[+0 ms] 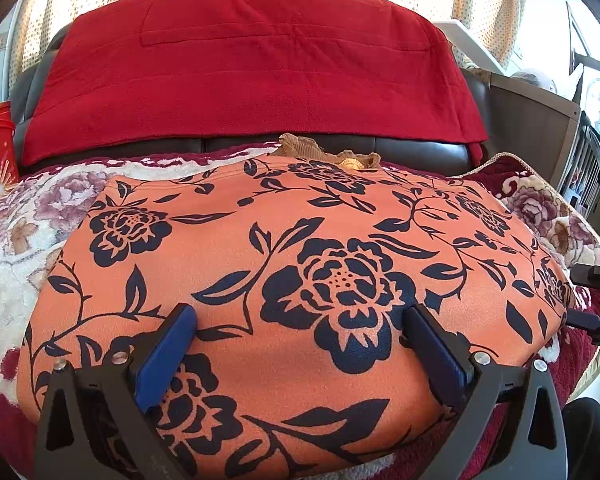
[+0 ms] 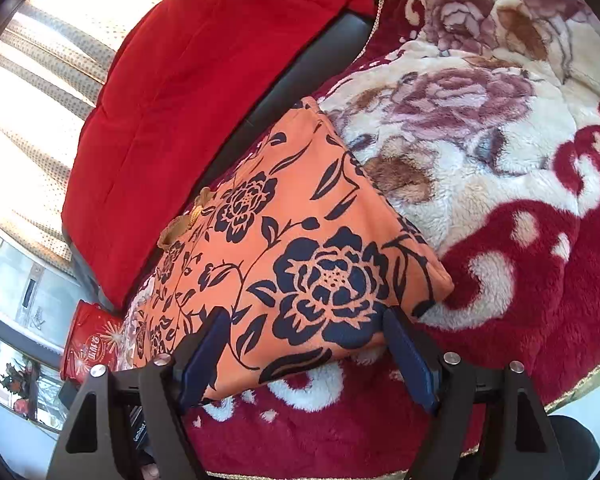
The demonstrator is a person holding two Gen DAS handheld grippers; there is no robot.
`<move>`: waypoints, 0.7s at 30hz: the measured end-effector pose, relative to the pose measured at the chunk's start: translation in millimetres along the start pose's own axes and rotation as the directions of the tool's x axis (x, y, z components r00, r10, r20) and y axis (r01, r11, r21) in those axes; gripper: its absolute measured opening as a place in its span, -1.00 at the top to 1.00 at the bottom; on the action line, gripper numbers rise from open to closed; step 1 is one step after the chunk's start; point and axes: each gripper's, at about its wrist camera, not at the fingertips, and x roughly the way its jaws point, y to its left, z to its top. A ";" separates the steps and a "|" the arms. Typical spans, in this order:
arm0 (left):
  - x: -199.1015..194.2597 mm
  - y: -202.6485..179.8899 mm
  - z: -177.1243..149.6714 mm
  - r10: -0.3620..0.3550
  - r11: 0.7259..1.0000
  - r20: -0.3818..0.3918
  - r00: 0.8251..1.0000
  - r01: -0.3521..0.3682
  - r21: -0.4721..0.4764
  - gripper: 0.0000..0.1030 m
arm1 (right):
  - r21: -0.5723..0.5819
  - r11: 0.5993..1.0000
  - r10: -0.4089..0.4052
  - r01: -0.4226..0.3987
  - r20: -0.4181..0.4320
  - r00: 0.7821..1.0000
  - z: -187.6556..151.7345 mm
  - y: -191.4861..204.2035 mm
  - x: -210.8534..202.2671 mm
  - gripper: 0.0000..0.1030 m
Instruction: Fold small clothes
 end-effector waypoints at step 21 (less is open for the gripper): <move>-0.4 -0.3 0.4 0.000 1.000 -0.001 1.000 0.000 0.001 -1.00 | 0.069 0.998 0.010 -0.009 -0.021 1.000 -8.2 -8.7 4.3 -0.60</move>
